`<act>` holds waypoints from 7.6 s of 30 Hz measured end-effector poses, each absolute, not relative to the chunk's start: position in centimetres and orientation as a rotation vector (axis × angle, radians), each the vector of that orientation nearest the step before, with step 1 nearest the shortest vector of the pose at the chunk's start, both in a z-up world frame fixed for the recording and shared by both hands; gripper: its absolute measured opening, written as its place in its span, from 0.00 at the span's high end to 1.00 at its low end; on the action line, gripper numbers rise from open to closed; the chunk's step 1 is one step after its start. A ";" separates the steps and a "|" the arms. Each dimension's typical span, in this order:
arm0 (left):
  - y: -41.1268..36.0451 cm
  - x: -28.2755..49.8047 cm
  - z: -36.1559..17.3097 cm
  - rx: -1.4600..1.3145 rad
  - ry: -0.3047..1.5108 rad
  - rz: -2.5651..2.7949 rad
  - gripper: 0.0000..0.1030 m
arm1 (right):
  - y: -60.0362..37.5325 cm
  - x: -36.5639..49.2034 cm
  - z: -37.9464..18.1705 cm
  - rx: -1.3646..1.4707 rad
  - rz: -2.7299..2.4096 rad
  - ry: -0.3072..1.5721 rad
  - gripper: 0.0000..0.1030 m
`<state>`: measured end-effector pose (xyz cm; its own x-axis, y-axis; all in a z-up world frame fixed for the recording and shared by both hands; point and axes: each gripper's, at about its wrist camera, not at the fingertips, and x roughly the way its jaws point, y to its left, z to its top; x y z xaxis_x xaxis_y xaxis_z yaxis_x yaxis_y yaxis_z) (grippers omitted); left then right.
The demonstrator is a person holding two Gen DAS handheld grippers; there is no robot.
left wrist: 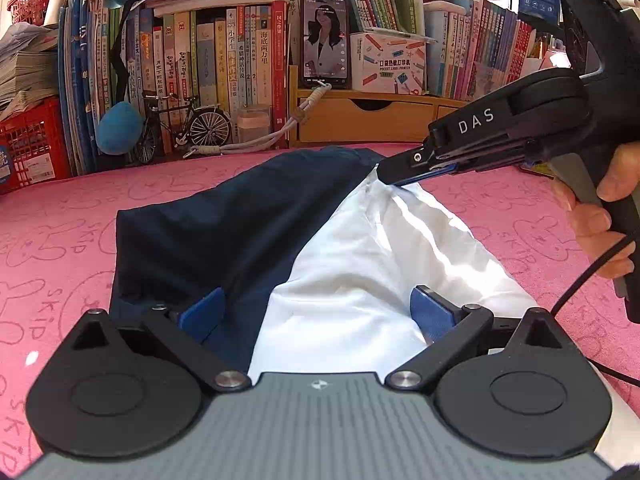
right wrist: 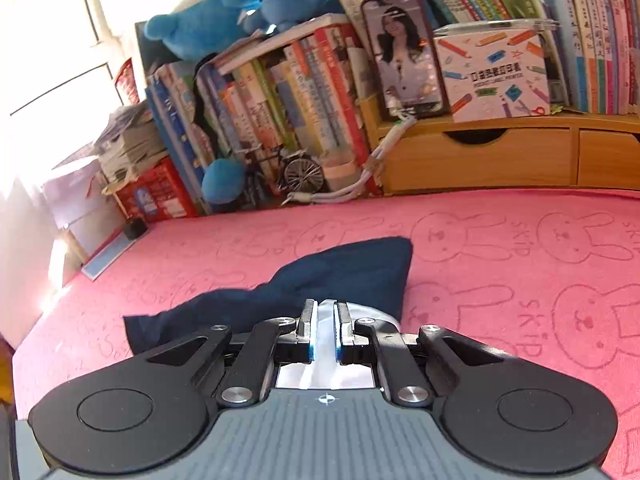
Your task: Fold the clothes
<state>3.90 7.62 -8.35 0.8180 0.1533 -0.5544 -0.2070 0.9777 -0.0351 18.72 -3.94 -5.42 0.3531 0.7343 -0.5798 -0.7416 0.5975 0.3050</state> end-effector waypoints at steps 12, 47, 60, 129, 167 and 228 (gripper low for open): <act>7.9 0.2 -7.9 -0.138 0.561 0.220 0.02 | 5.5 21.7 -9.6 -0.162 0.948 0.805 1.00; 9.6 3.1 -1.9 -0.198 0.565 -0.037 0.04 | -7.3 -0.5 -5.9 -0.308 0.955 0.461 0.22; 10.3 8.5 -7.1 -0.088 0.798 0.246 0.00 | -6.9 0.4 -8.4 -0.280 0.900 0.566 0.17; 10.2 10.3 -6.5 0.014 0.854 0.197 0.00 | -6.2 -0.7 -6.9 -0.286 0.856 0.612 0.00; 8.8 1.2 -5.6 0.025 0.765 0.357 0.00 | -7.8 -3.3 -7.7 -0.311 0.822 0.549 0.00; 9.0 -12.0 -6.4 -0.139 0.792 0.259 0.00 | -17.4 -5.8 -7.1 -0.213 0.799 0.662 0.00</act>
<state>-12.04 9.05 -6.40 0.6730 0.1772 -0.7181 -0.2809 0.9594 -0.0266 -5.85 -17.37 -7.14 0.5105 0.5935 -0.6222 -0.7216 0.6892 0.0653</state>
